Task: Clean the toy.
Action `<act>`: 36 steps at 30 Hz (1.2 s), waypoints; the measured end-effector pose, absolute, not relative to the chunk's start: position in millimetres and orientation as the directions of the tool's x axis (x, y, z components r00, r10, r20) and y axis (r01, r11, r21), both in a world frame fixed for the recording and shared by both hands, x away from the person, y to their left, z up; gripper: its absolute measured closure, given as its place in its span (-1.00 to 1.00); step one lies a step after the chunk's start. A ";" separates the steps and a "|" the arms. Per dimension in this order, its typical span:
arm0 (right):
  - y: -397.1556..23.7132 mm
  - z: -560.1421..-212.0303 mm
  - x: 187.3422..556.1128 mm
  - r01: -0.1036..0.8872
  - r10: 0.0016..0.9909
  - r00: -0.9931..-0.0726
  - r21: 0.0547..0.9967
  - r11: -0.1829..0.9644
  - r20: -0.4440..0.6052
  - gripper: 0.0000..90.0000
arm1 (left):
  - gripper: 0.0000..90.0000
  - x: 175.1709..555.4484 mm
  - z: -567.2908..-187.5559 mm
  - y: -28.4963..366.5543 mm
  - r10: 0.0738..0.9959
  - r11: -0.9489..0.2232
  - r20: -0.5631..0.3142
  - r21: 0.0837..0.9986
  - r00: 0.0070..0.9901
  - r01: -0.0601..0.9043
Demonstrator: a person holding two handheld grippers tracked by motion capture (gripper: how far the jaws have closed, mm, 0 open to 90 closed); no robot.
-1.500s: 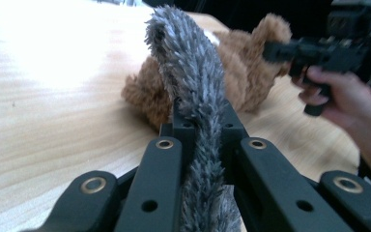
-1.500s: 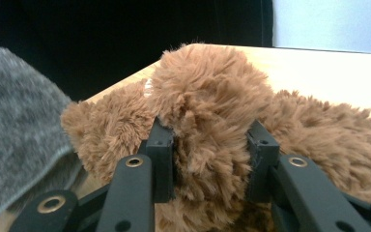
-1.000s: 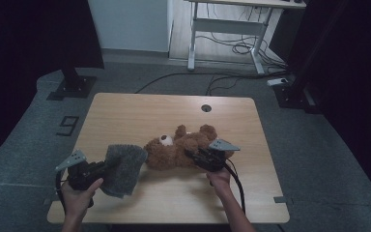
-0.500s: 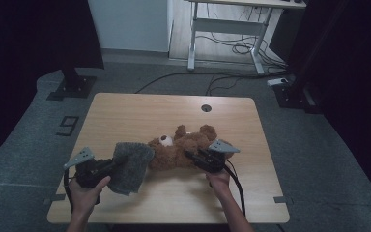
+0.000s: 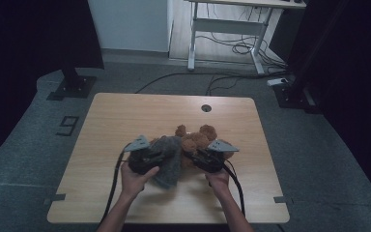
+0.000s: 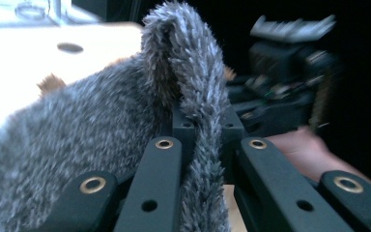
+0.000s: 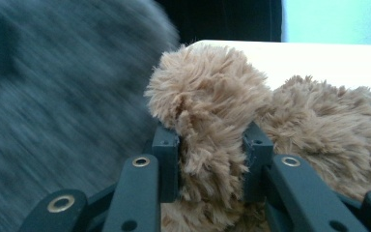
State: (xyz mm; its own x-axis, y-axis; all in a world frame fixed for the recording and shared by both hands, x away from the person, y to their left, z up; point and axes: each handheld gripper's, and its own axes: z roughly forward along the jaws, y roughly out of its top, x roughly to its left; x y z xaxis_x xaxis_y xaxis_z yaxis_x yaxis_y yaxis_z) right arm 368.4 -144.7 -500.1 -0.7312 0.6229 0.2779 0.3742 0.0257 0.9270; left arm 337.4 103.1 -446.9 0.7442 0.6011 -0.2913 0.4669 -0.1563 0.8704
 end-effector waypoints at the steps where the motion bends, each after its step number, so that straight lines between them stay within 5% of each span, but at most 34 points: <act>1: -144.7 -500.0 368.1 0.375 0.624 -0.730 0.927 0.026 0.278 0.50 | 0.84 340.1 -451.5 99.6 0.609 -0.166 -0.289 0.864 0.738 0.475; 9: -148.6 -501.2 369.2 0.383 0.628 -0.723 0.924 0.018 0.288 0.51 | 0.84 348.9 -479.5 132.3 0.689 -0.130 -0.312 0.835 0.654 0.535; 22: -153.0 -505.8 371.0 0.406 0.607 -0.721 0.914 -0.020 0.334 0.52 | 0.84 341.5 -471.0 220.9 0.767 0.014 -0.366 0.830 0.526 0.557; 30: -143.3 -506.2 367.6 0.399 0.605 -0.725 0.917 -0.019 0.329 0.52 | 0.83 330.7 -460.7 176.4 0.613 -0.029 -0.406 0.846 0.678 0.532; 36: -139.7 -506.4 367.3 0.392 0.608 -0.724 0.920 -0.025 0.325 0.51 | 0.83 334.3 -457.1 125.7 0.594 -0.089 -0.351 0.866 0.724 0.493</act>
State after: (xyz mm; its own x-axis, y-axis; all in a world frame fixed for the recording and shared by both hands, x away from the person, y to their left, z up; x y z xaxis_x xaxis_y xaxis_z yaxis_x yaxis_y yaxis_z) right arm 367.3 -139.7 -506.4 -0.7242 0.6082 0.3249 0.3919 -0.0247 0.9197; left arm 334.3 125.7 -457.1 0.7240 0.5939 -0.3508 0.4927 -0.0894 0.8656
